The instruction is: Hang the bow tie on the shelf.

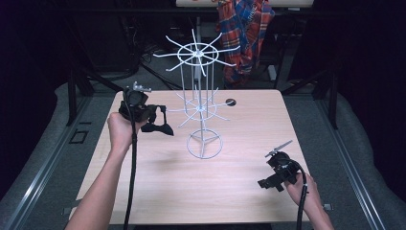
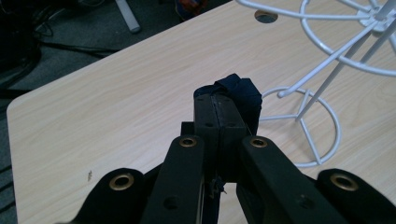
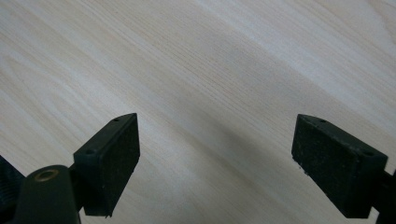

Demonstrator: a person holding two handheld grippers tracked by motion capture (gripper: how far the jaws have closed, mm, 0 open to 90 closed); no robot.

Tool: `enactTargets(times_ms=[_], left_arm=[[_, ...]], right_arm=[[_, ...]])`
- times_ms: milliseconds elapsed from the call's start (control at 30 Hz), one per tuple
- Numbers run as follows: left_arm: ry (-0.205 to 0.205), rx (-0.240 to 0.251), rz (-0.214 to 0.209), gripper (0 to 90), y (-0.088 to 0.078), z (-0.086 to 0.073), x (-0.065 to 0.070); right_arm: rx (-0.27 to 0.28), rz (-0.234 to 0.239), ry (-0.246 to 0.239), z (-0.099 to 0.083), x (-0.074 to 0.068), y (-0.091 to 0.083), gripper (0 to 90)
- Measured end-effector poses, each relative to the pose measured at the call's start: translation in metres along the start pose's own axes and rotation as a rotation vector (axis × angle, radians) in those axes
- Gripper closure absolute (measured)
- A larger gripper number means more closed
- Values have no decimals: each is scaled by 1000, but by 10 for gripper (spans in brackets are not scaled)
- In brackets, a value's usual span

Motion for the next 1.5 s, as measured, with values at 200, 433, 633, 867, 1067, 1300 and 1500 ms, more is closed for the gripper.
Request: enactTargets(times_ms=[200, 433, 633, 867, 1067, 1300, 1500], left_arm=[[38, -1, 9, 897, -3, 7, 7], [85, 9, 45, 897, -7, 11, 16], [123, 15, 59, 897, -10, 13, 25], [174, 12, 80, 897, -10, 16, 37], [192, 13, 74, 896, -6, 16, 46], [195, 26, 79, 896, -7, 17, 48], [219, 28, 107, 897, -5, 17, 52]], right_arm=[[-2, 3, -3, 0, 0, 0, 151], [-2, 12, 1, 0, -1, 0, 151], [1, 2, 4, 0, 0, 1, 151], [3, 12, 8, 1, -1, 1, 151], [-2, 12, 1, 1, -1, 1, 150], [-5, 3, -11, 1, 0, 1, 151], [0, 15, 0, 2, -2, 1, 150]])
Point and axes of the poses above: each handheld gripper's, and its own axes: y roughly forward along the jaws, z roughly out of its top, x roughly to its right, the point moved 7 cm from there along y, roughly forward along the jaws, and after that the axes turned 2 degrees about -x, right-handed, at the moved point
